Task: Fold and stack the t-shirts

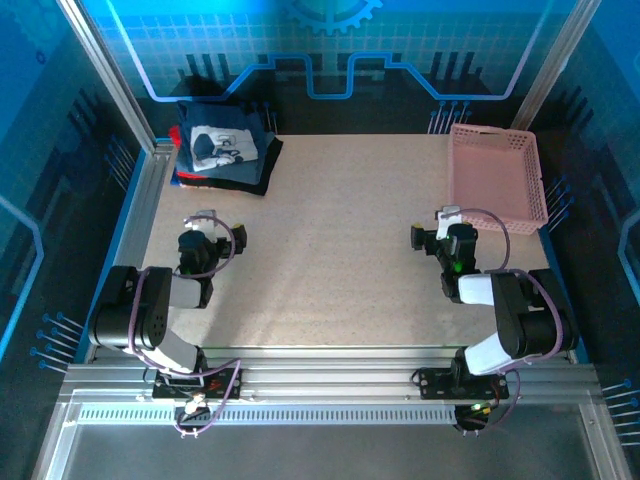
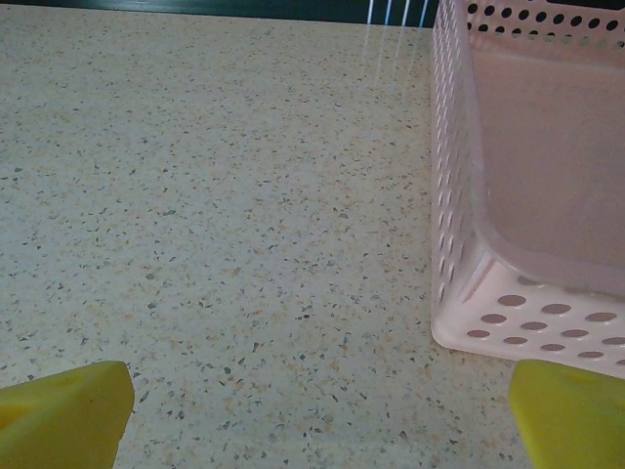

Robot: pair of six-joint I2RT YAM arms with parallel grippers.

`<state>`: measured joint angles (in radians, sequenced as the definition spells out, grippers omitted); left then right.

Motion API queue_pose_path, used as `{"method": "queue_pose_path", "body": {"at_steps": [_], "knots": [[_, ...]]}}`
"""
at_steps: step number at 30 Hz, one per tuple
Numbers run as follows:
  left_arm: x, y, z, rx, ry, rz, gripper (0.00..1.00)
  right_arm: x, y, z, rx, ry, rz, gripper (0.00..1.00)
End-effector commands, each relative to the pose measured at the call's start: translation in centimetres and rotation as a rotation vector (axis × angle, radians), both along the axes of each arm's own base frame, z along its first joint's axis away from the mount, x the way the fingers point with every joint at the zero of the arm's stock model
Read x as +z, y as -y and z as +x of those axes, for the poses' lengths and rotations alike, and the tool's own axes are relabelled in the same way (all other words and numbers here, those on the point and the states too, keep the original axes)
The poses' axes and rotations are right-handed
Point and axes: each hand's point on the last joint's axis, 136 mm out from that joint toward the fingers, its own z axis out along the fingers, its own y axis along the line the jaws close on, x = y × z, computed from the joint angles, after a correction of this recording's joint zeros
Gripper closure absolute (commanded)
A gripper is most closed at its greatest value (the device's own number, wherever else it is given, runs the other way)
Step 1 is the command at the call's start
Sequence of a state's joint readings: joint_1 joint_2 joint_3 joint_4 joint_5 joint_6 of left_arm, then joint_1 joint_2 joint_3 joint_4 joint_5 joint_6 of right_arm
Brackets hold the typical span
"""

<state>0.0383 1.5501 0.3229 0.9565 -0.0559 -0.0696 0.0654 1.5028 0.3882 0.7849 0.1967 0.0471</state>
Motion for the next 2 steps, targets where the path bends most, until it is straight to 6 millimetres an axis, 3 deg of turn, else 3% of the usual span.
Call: {"method": "queue_pose_path", "body": {"at_steps": [1,2], "knots": [[1.58,-0.21,0.76,0.001,0.057,0.013,0.01,1.18,-0.27,0.73,0.014,0.033,0.0,0.0],[1.63,-0.19,0.74,0.0,0.059,0.013,0.01,1.13,-0.4,0.73,0.016,0.03,-0.007,0.0]]}}
